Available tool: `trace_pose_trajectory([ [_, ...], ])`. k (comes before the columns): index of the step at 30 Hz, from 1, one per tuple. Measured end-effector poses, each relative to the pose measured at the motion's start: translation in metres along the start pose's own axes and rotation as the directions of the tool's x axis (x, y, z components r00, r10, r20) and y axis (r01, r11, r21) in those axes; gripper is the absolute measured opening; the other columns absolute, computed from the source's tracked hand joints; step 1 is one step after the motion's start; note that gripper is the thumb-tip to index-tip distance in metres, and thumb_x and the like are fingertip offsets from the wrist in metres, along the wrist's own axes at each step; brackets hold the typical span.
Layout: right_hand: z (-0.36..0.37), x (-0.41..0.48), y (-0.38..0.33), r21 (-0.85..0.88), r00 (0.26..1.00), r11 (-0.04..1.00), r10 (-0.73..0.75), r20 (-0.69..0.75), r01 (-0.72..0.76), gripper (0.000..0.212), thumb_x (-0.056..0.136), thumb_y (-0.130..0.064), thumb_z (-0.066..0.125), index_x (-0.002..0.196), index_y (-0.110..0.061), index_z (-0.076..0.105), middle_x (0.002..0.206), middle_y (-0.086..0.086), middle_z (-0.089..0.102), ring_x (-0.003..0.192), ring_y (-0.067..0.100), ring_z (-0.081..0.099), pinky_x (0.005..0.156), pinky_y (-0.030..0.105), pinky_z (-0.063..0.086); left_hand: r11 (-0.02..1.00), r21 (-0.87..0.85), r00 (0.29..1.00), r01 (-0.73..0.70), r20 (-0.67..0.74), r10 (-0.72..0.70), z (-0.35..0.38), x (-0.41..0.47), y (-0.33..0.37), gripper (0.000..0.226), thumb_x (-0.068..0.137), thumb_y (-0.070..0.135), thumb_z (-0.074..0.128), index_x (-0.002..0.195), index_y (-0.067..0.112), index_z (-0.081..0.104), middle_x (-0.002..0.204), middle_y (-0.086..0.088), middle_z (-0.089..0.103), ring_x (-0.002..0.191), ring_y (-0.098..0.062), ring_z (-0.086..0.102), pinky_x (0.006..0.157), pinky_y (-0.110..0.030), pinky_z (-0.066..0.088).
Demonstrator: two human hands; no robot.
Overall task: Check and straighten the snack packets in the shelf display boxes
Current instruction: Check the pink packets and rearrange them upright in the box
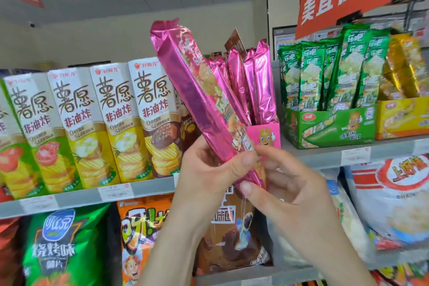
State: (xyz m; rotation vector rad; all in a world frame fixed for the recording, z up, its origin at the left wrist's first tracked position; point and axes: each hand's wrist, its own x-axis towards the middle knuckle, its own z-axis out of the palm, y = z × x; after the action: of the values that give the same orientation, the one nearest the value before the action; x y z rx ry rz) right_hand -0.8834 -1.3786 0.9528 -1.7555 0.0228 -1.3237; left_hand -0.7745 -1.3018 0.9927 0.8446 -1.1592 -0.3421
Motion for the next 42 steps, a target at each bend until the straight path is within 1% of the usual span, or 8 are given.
trace_pose_trajectory([
  [8, -0.004, -0.013, 0.001, 0.199, 0.989, 0.969, 0.136, 0.063, -0.146, 0.053, 0.063, -0.038, 0.081, 0.112, -0.043, 0.062, 0.088, 0.006, 0.071, 0.082, 0.022, 0.073, 0.069, 0.028, 0.057, 1.0, -0.006, 0.991, 0.027, 0.133, -0.026, -0.006, -0.012, -0.004, 0.049, 0.059, 0.033, 0.09, 0.101, 0.017, 0.073, 0.093, -0.002, 0.074, 0.086, -0.015, 0.068, 0.075, -0.028, 0.055],
  [12, -0.007, -0.019, 0.004, 0.195, 0.972, 0.957, 0.192, 0.137, -0.217, 0.058, 0.064, -0.057, 0.081, 0.117, -0.046, 0.06, 0.093, 0.007, 0.071, 0.086, 0.021, 0.072, 0.075, 0.03, 0.058, 0.998, 0.055, 0.999, -0.001, 0.036, -0.001, -0.005, -0.019, -0.012, 0.034, 0.069, 0.017, 0.079, 0.102, 0.013, 0.07, 0.095, -0.003, 0.074, 0.088, -0.015, 0.068, 0.076, -0.027, 0.054],
  [15, -0.01, -0.019, 0.004, 0.241, 0.951, 0.936, 0.201, 0.235, -0.257, 0.053, 0.07, -0.048, 0.08, 0.119, -0.037, 0.063, 0.098, 0.018, 0.065, 0.088, 0.017, 0.07, 0.077, 0.029, 0.056, 0.996, 0.073, 0.997, -0.057, -0.049, 0.06, 0.001, -0.024, -0.015, 0.034, 0.07, 0.019, 0.077, 0.103, 0.019, 0.068, 0.095, -0.001, 0.075, 0.089, -0.013, 0.069, 0.073, -0.024, 0.055],
  [20, -0.014, -0.026, 0.011, 0.287, 0.896, 0.884, 0.256, 0.363, -0.369, 0.047, 0.075, -0.026, 0.075, 0.121, -0.023, 0.065, 0.11, 0.02, 0.066, 0.094, 0.04, 0.068, 0.082, 0.05, 0.056, 0.987, 0.058, 0.963, -0.147, -0.219, 0.156, 0.001, -0.02, -0.007, 0.013, 0.073, 0.034, 0.073, 0.085, 0.03, 0.069, 0.078, 0.011, 0.069, 0.07, -0.004, 0.062, 0.064, -0.019, 0.05],
  [25, -0.02, -0.029, 0.013, 0.302, 0.85, 0.845, 0.286, 0.442, -0.441, 0.045, 0.077, -0.024, 0.075, 0.12, -0.02, 0.063, 0.113, 0.022, 0.064, 0.096, 0.037, 0.068, 0.085, 0.045, 0.056, 0.984, 0.031, 0.955, -0.175, -0.238, 0.177, 0.004, -0.019, -0.005, 0.025, 0.075, 0.034, 0.074, 0.096, 0.023, 0.065, 0.084, 0.009, 0.07, 0.077, -0.008, 0.064, 0.069, -0.023, 0.051],
  [30, -0.02, -0.026, 0.012, 0.432, 0.786, 0.708, 0.284, 0.549, -0.558, 0.07, 0.069, -0.049, 0.082, 0.121, -0.011, 0.054, 0.111, 0.016, 0.068, 0.094, 0.034, 0.069, 0.083, 0.04, 0.056, 0.991, -0.029, 0.975, -0.134, -0.183, 0.127, 0.004, -0.022, -0.006, 0.031, 0.076, 0.026, 0.074, 0.104, 0.016, 0.064, 0.094, 0.003, 0.073, 0.088, -0.015, 0.068, 0.076, -0.028, 0.054],
  [36, -0.016, -0.027, 0.011, 0.471, 0.828, 0.689, 0.381, 0.412, -0.551, 0.051, 0.072, -0.046, 0.08, 0.113, -0.02, 0.064, 0.094, 0.017, 0.072, 0.069, 0.029, 0.071, 0.064, 0.032, 0.058, 0.984, -0.171, 0.987, -0.058, -0.158, 0.03, 0.005, -0.024, -0.009, 0.039, 0.077, 0.022, 0.069, 0.113, 0.011, 0.059, 0.095, -0.001, 0.072, 0.086, -0.015, 0.066, 0.075, -0.027, 0.053],
  [42, -0.016, -0.033, 0.017, 0.352, 0.897, 0.826, 0.384, 0.219, -0.44, 0.051, 0.053, -0.056, 0.088, 0.091, -0.028, 0.069, 0.097, 0.006, 0.073, 0.088, 0.019, 0.068, 0.071, 0.026, 0.056, 0.981, -0.187, 0.962, -0.052, -0.273, -0.001, 0.007, -0.023, -0.007, 0.059, 0.082, 0.043, 0.064, 0.123, 0.003, 0.052, 0.103, -0.006, 0.065, 0.096, -0.018, 0.062, 0.086, -0.035, 0.049],
])
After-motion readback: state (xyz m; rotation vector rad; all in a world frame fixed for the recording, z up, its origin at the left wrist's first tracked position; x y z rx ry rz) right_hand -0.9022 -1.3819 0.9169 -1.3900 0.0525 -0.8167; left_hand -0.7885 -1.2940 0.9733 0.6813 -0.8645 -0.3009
